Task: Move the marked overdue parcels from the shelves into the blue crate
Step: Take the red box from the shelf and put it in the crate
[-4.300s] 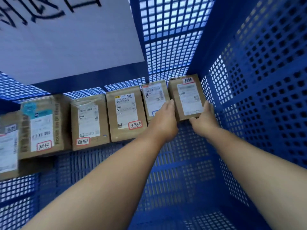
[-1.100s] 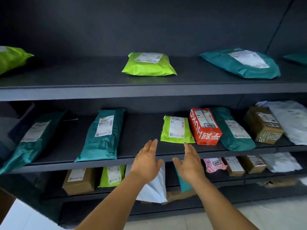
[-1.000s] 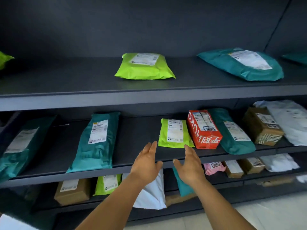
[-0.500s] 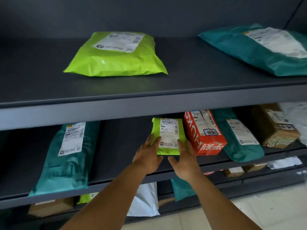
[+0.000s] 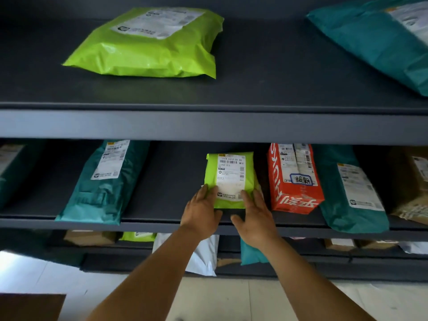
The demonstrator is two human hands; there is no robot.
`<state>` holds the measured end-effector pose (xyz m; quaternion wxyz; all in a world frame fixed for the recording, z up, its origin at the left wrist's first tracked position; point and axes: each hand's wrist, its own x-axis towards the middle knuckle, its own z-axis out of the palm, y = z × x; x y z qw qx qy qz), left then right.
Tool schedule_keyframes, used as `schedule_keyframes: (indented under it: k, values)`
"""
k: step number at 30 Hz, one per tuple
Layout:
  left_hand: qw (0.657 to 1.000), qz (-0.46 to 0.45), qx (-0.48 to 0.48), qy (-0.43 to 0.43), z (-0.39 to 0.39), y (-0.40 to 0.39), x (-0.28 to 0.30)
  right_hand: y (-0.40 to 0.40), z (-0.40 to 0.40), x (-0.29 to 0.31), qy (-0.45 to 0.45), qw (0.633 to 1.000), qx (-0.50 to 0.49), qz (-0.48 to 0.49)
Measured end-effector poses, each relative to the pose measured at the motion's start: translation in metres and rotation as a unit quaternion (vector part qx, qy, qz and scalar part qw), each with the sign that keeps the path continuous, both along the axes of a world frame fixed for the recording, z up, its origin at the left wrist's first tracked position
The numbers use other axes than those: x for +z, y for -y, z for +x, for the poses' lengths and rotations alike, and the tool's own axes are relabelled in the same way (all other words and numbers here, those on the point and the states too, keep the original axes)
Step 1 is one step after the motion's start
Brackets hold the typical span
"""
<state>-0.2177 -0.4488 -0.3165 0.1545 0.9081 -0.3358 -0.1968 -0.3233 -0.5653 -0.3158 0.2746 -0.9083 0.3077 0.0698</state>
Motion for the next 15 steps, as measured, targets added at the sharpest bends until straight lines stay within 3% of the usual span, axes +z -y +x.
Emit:
schedule_keyframes:
  k: [7, 11, 15]
  values:
    - [0.999, -0.022, 0.043, -0.004, -0.006, -0.004, 0.004, -0.005, -0.003, 0.011, 0.009, 1.000, 0.001, 0.002]
    - [0.994, -0.070, 0.082, 0.027, -0.017, 0.003, 0.013, -0.013, -0.011, 0.034, 0.094, 0.994, 0.024, -0.041]
    - [0.987, -0.150, 0.052, 0.016, -0.036, 0.029, 0.031, 0.001, -0.026, 0.058, 0.172, 0.983, -0.003, -0.062]
